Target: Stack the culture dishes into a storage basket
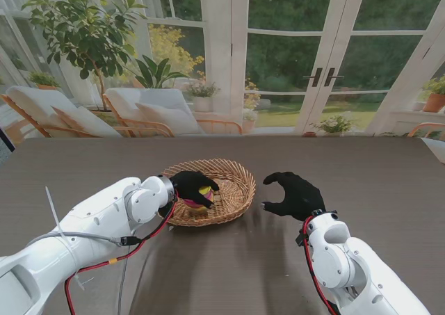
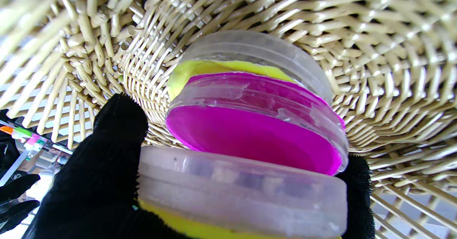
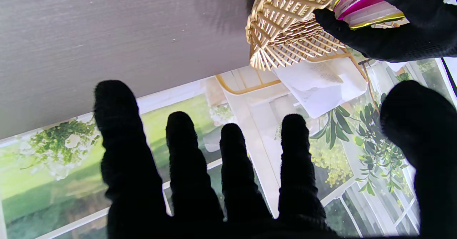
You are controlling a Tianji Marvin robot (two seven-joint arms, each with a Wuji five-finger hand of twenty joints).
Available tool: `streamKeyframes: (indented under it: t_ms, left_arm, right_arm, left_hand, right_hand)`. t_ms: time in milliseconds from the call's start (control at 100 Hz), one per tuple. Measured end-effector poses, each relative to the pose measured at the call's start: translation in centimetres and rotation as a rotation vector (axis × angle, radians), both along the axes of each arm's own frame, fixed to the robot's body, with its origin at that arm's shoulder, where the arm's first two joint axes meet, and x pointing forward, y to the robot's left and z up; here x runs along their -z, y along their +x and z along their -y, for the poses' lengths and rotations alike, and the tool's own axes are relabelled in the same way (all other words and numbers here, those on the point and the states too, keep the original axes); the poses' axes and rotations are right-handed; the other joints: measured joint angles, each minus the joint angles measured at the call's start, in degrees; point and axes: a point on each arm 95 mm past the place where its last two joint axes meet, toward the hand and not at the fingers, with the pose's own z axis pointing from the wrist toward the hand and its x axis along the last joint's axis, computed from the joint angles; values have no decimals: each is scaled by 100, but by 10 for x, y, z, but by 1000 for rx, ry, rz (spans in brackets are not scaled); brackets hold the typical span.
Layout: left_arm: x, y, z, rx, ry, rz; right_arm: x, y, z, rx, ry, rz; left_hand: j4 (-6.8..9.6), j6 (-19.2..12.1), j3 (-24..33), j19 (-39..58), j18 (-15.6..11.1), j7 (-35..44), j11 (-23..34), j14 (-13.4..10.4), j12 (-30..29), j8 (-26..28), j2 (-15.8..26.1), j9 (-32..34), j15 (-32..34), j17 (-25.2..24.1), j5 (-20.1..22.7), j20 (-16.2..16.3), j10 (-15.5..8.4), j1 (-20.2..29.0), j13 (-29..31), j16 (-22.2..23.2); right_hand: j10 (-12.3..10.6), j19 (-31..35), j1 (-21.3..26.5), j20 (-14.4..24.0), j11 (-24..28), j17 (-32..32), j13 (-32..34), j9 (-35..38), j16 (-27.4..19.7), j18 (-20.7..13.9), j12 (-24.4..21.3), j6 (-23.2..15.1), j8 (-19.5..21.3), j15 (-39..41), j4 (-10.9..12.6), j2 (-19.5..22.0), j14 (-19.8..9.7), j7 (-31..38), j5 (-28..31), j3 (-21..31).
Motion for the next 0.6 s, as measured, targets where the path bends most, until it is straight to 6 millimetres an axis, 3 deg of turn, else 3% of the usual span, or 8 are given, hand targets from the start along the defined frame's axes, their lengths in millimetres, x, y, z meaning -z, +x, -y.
streamKeyframes:
  t_ms: [80, 160, 600]
  left_arm:
    - [0, -1, -1, -2, -6, -5]
    - [1, -2, -1, -2, -8, -9]
    - [1, -2, -1, -1, -18, -33]
  right_arm:
    - [0, 0, 0, 0, 0, -1]
    - [0, 0, 0, -1, 0, -1]
    - [1, 1, 0, 1, -1, -3]
  left_hand:
    - [7, 1, -109, -123, -13, -16, -10, -12, -61, -29, 77, -51, -23, -51, -25, -1, 0, 7, -12, -57]
    - [122, 17, -248, -309, -27, -22, -62, -31, -135, -94, 139, -84, -103, -57, -65, -2, 0, 68, -114, -118]
    - [122, 79, -698, -892, -115, -141, -138, -44, -418, -290, 432, -318, -287, -80, -274, -131, 0, 231, -296, -347]
  right_hand:
    - [0, 0, 0, 0, 0, 0, 0, 0, 0, 0, 0, 2, 0, 0, 0, 0, 0, 1, 0, 0]
    - [0, 0, 0, 0, 0, 0, 0, 0, 0, 0, 0, 8, 0, 0, 0, 0, 0, 2, 0, 0]
    - [0, 0, 0, 0, 0, 0, 0, 0, 0, 0, 0, 57, 0, 0, 0, 0, 0, 61, -1, 0]
